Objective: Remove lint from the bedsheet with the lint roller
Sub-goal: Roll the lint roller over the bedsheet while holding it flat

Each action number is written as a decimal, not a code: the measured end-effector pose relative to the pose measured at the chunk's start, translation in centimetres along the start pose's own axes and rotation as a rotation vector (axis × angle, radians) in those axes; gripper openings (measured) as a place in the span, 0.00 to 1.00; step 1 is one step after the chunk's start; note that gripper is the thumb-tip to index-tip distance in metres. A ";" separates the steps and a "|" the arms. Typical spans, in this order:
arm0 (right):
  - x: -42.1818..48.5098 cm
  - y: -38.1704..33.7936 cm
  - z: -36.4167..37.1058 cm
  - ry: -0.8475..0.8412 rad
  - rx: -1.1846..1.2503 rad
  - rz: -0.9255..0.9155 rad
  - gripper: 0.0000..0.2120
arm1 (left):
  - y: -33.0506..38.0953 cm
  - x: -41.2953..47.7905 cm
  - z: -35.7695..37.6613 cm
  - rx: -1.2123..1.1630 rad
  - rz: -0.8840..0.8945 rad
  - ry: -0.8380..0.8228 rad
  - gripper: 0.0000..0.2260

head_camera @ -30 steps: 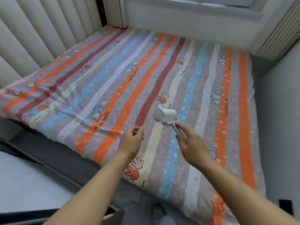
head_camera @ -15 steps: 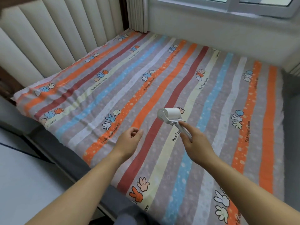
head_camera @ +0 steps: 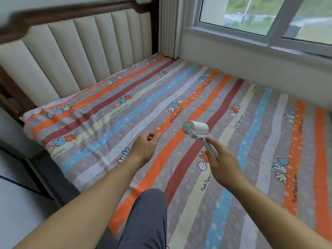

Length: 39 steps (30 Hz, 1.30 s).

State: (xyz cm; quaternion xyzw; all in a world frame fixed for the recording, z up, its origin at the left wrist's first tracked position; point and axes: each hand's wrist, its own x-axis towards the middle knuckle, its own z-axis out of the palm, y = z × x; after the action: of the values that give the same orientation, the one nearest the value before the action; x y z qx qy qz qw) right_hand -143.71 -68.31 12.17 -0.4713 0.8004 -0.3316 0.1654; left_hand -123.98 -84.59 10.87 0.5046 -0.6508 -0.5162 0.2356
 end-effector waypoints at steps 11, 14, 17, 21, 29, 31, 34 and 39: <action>25.3 -0.6 8.3 0.058 -0.043 0.091 0.21 | 2.1 27.3 -1.6 -0.016 0.014 -0.113 0.11; 31.4 -1.0 9.8 0.019 -0.088 0.173 0.21 | 1.5 35.1 -2.7 0.010 -0.045 -0.123 0.13; 35.1 -0.9 10.0 0.006 -0.148 0.210 0.21 | 1.2 40.1 -2.3 0.028 -0.064 -0.169 0.12; 37.8 0.3 9.2 -0.011 -0.214 0.254 0.21 | 0.4 42.8 0.8 0.011 -0.099 -0.263 0.10; 42.6 1.3 8.4 0.001 -0.176 0.301 0.21 | 3.0 45.8 2.9 0.048 -0.107 -0.330 0.10; 43.7 1.1 8.1 0.008 -0.146 0.294 0.21 | 4.6 46.7 2.6 0.086 -0.077 -0.307 0.10; 45.6 0.8 7.3 0.035 -0.097 0.267 0.20 | 6.9 48.2 2.6 0.144 -0.020 -0.269 0.10; 48.3 2.0 4.2 0.102 -0.071 0.218 0.20 | 10.0 49.8 4.8 0.123 0.008 -0.265 0.10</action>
State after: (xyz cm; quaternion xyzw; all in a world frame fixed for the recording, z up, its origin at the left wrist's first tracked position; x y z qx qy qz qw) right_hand -166.77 -110.99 10.05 -0.3694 0.8655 -0.3065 0.1429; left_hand -151.05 -127.77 7.60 0.4429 -0.7087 -0.5363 0.1183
